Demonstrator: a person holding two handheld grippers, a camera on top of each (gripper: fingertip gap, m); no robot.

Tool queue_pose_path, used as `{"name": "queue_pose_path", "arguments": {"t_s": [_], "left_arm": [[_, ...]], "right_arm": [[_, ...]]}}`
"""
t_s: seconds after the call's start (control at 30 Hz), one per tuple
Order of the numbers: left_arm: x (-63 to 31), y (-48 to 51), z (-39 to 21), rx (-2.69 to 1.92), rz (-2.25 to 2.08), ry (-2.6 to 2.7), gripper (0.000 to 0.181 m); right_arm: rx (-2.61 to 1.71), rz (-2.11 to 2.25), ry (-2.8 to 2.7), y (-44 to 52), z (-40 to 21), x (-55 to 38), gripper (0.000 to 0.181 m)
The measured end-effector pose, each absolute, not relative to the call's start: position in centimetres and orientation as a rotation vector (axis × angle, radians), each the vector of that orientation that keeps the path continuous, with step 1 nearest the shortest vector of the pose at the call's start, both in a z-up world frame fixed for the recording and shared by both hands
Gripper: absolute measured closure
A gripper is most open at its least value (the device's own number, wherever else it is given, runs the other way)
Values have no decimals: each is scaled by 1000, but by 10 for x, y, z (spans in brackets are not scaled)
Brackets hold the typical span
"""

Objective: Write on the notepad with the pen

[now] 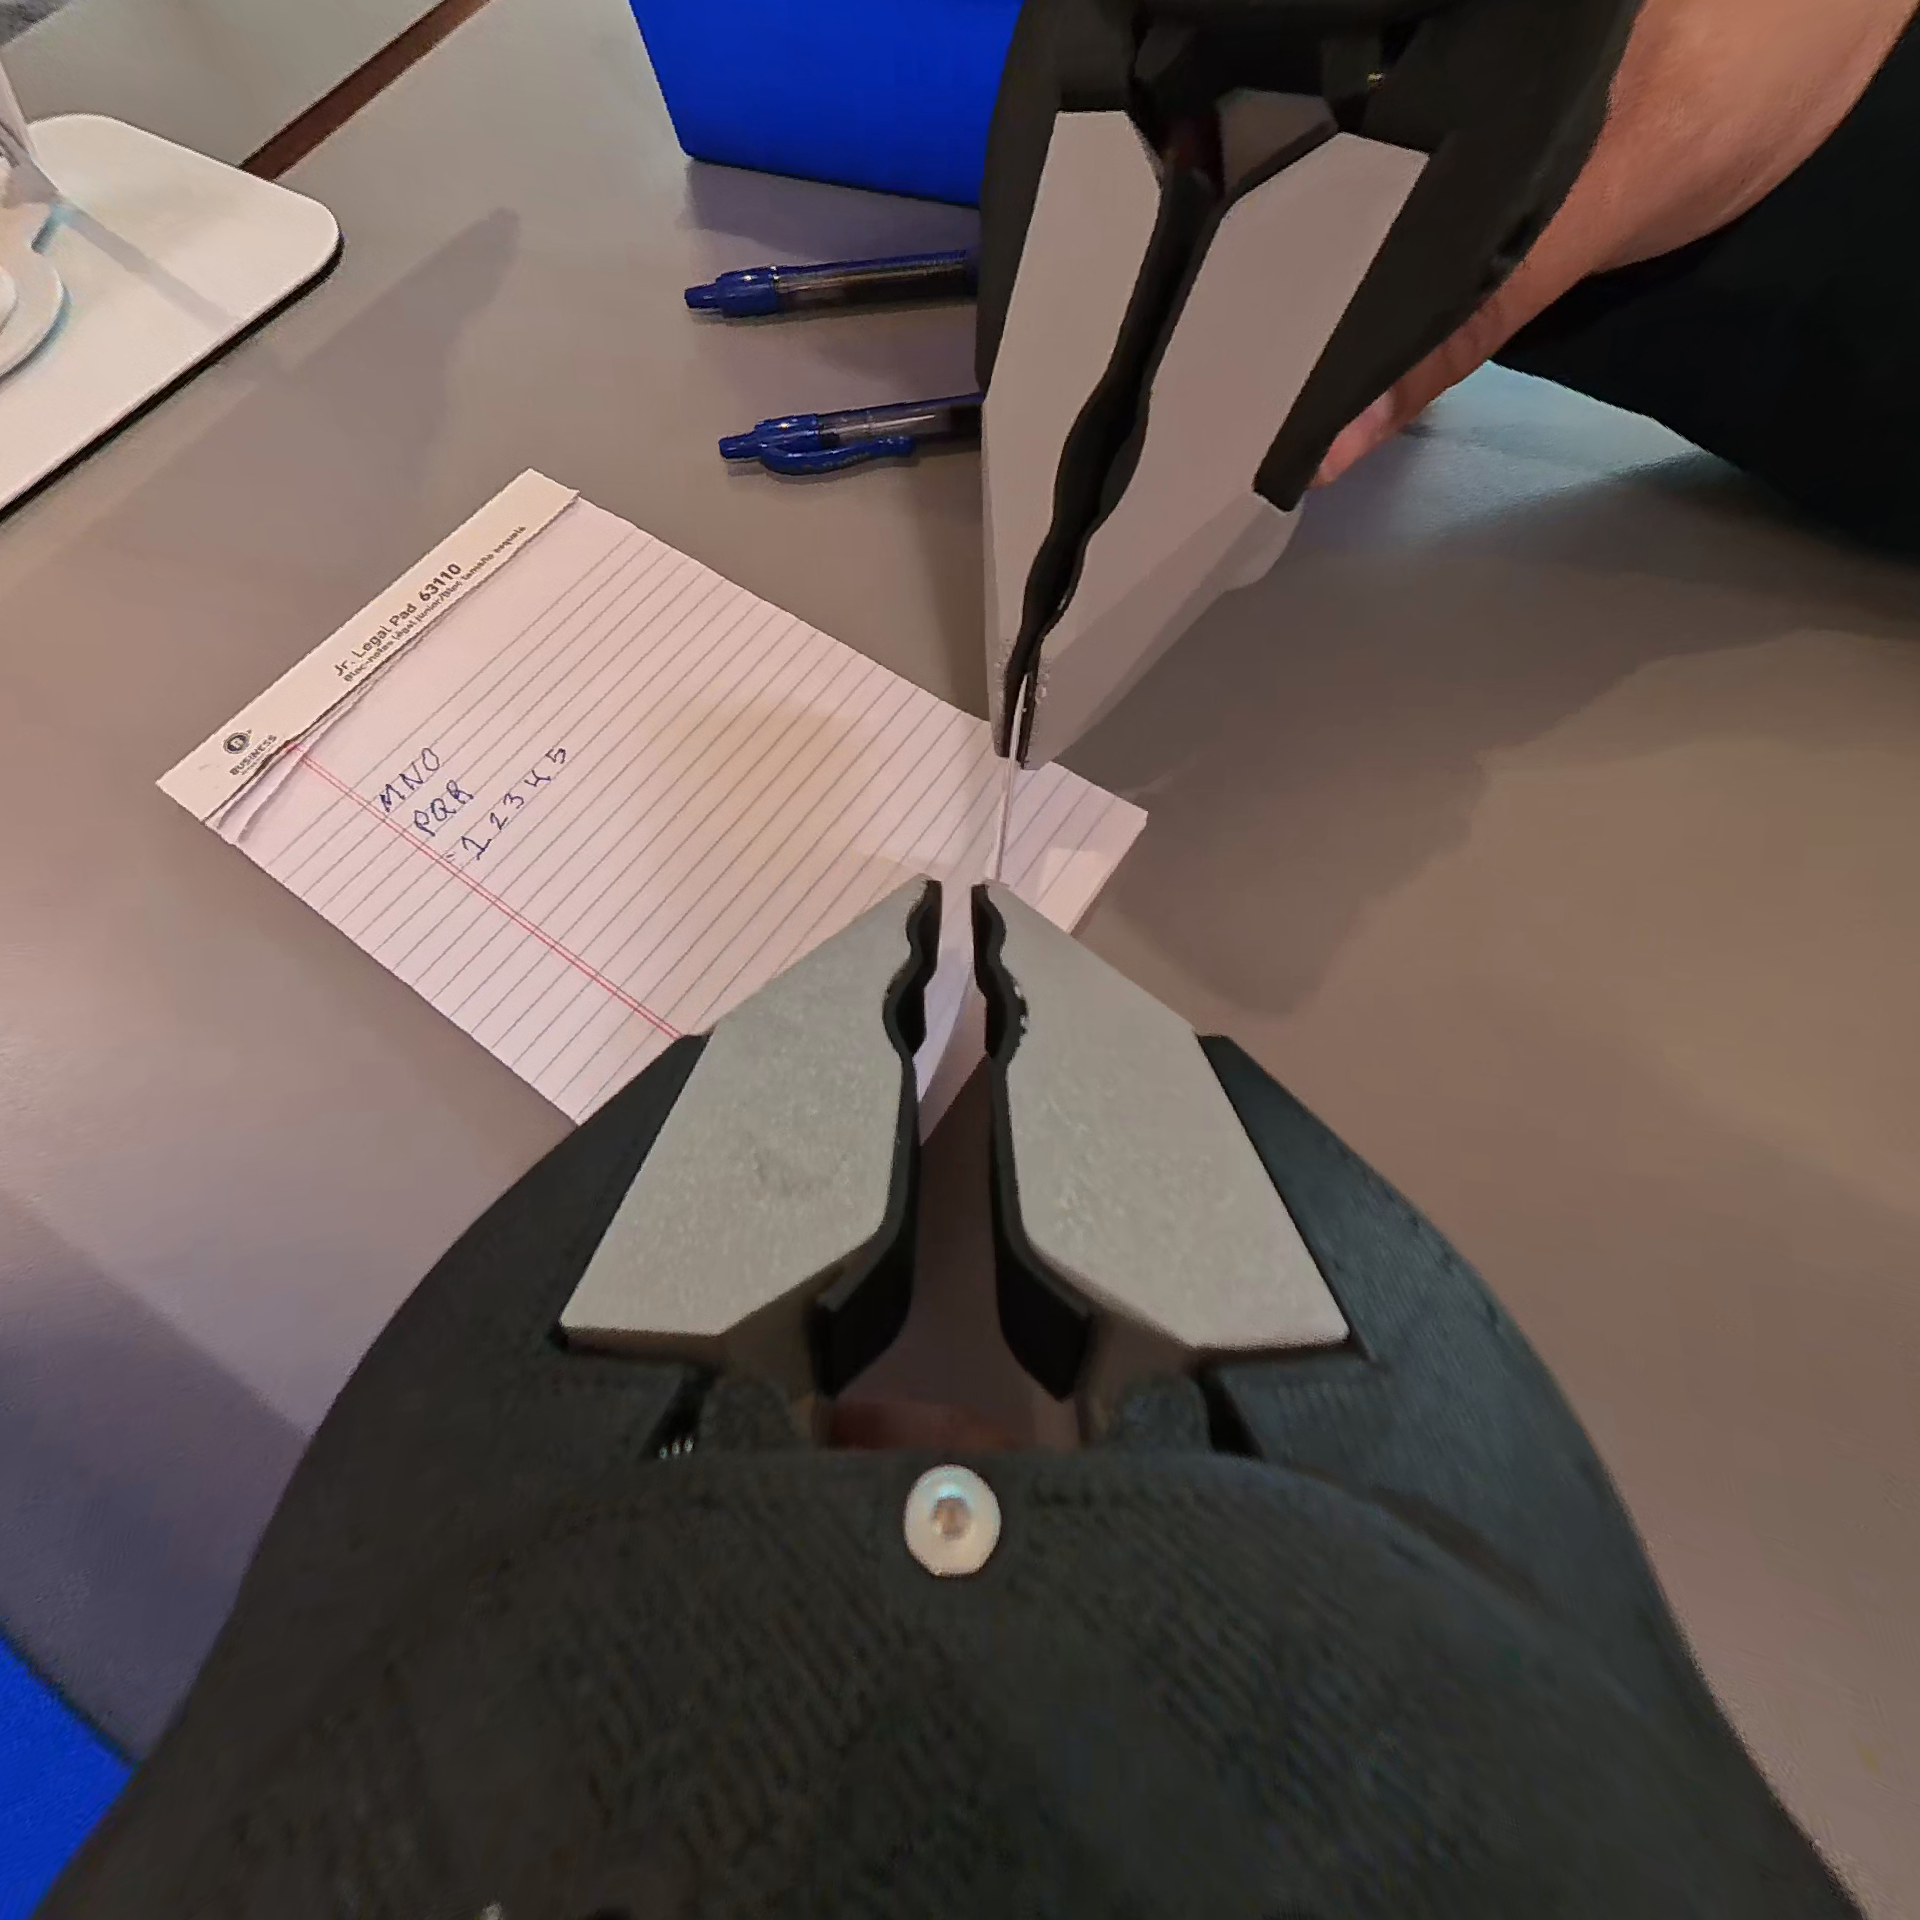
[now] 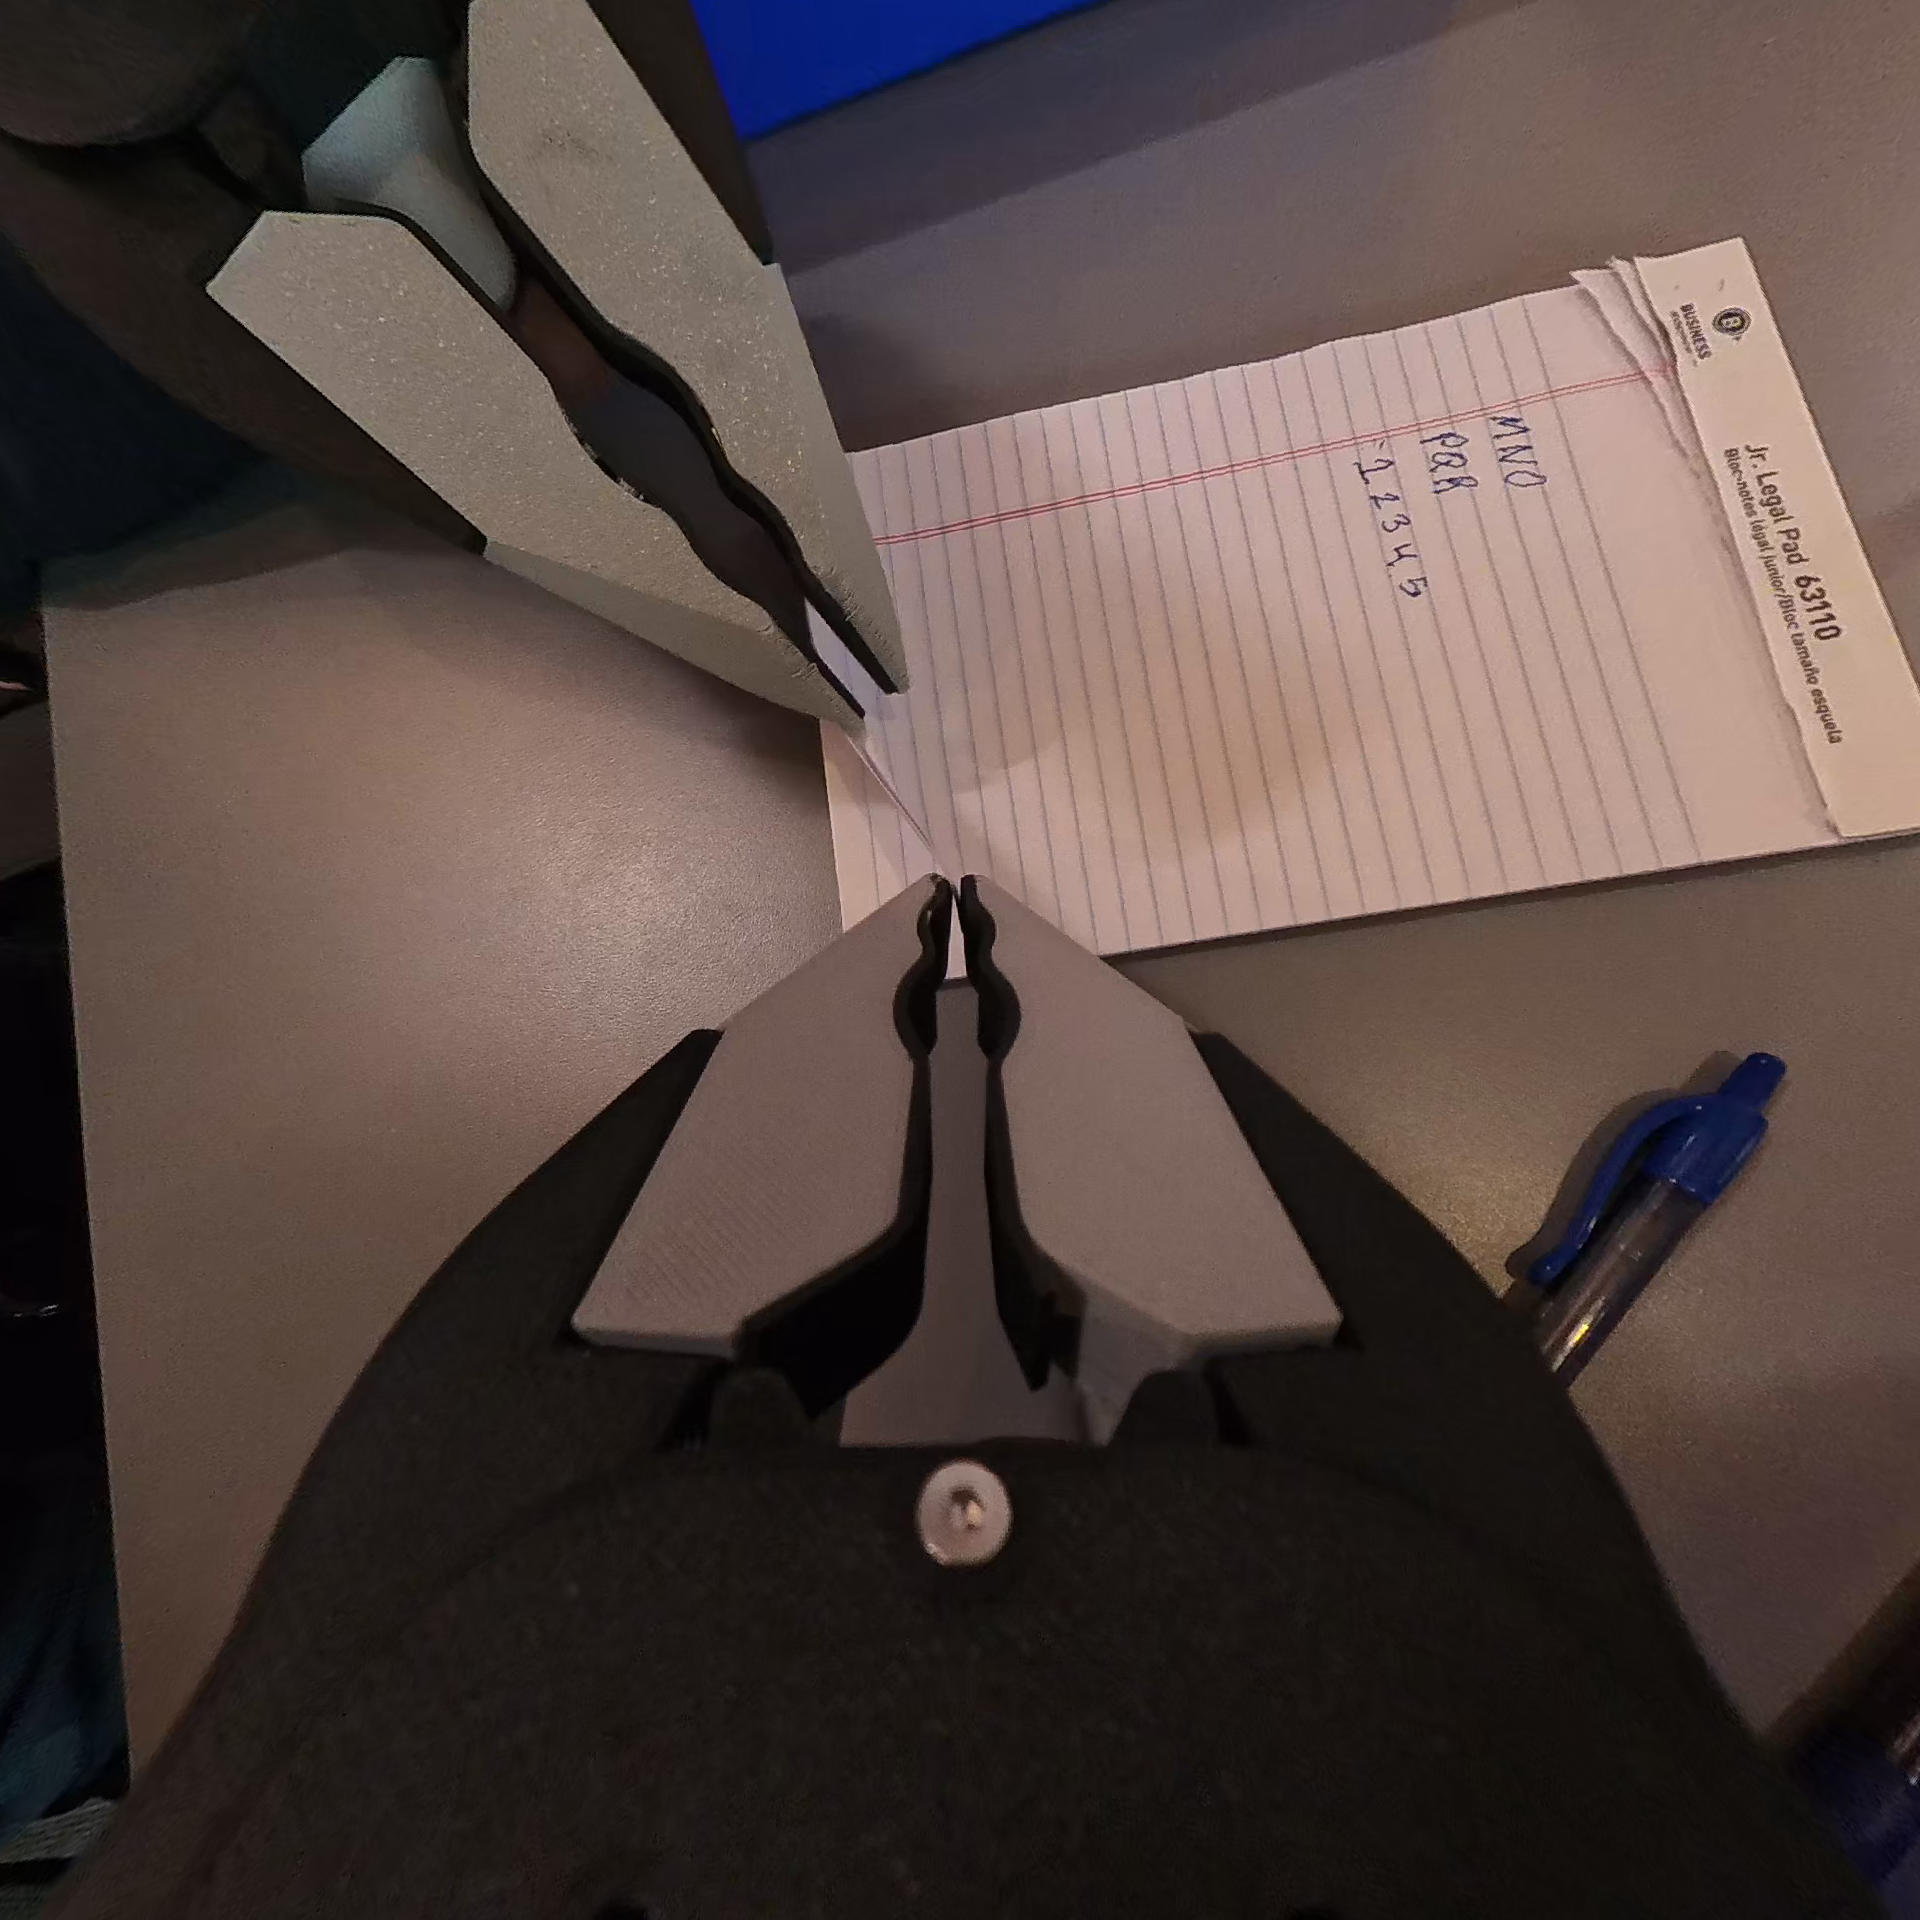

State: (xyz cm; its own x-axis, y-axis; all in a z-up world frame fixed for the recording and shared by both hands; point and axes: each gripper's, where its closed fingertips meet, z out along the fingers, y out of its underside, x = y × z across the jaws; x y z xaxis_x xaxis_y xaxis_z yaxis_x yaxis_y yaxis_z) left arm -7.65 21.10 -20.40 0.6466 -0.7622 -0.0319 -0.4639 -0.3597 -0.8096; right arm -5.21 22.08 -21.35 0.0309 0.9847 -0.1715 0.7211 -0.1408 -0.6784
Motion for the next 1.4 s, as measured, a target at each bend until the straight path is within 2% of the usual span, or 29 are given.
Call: {"name": "queue_pose_path", "arguments": {"t_s": [1.4], "left_arm": [[-72,202,-220,-2027,-349,1106,176]], "right_arm": [[-1854,877,-1785,213,-212,-53,181]]}}
